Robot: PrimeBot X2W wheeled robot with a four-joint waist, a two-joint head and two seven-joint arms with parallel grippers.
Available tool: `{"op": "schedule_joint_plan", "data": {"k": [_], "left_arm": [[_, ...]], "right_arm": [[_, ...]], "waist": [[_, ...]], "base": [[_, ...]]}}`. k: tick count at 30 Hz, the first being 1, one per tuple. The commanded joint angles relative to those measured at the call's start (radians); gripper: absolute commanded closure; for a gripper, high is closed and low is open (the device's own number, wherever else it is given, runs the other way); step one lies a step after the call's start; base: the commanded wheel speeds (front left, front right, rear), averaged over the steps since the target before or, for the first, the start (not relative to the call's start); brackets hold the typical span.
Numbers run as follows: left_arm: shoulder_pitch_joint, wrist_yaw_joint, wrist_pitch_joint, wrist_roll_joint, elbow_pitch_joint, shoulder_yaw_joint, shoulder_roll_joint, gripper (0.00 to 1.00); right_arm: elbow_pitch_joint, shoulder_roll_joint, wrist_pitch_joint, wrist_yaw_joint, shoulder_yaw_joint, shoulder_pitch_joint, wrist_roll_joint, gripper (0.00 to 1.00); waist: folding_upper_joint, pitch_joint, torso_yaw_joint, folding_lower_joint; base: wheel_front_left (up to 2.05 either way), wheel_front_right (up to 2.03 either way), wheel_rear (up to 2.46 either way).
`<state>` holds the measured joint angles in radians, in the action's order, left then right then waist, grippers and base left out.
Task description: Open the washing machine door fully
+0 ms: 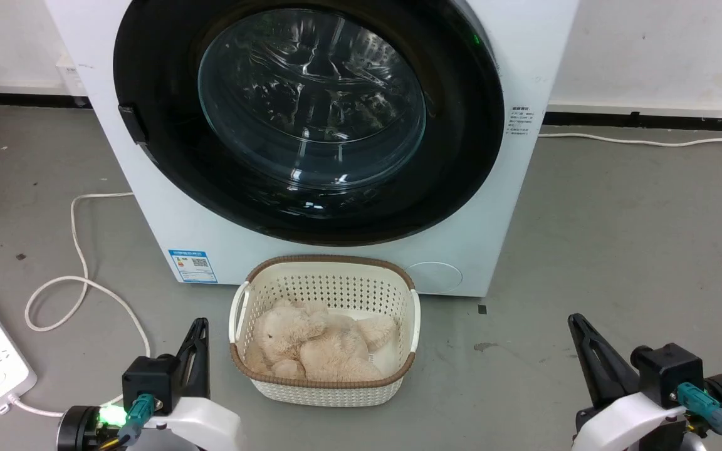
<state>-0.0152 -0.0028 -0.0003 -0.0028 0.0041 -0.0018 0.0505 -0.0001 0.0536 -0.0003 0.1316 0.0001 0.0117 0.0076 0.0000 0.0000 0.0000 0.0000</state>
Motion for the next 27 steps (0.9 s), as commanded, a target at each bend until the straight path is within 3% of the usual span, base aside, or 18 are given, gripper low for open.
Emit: {"op": "schedule_joint_plan", "data": {"k": [1, 4, 5, 27], "left_arm": [[0.015, 0.003, 0.000, 0.003, -0.004, 0.002, 0.000, 1.00], [0.015, 0.003, 0.000, 0.003, -0.004, 0.002, 0.000, 1.00], [0.000, 0.000, 0.000, 0.000, 0.000, 0.000, 0.000, 0.00], [-0.006, 0.016, -0.038, -0.010, -0.017, -0.016, 0.000, 0.00]], "right_arm": [[0.000, -0.003, 0.000, -0.001, 0.000, -0.012, -0.008, 1.00], [0.000, -0.003, 0.000, -0.001, 0.000, -0.012, -0.008, 1.00], [0.000, 0.000, 0.000, 0.000, 0.000, 0.000, 0.000, 0.00], [-0.009, 0.000, -0.038, 0.000, -0.015, 0.000, 0.021, 0.00]], "waist": [[0.0000, 0.000, 0.000, 0.0000], [0.0000, 0.000, 0.000, 0.0000], [0.0000, 0.000, 0.000, 0.0000], [0.0000, 0.011, 0.003, 0.0000]], "base": [[0.00, 0.00, 0.00], [0.00, 0.00, 0.00], [0.00, 0.00, 0.00], [0.00, 0.00, 0.00]]}}
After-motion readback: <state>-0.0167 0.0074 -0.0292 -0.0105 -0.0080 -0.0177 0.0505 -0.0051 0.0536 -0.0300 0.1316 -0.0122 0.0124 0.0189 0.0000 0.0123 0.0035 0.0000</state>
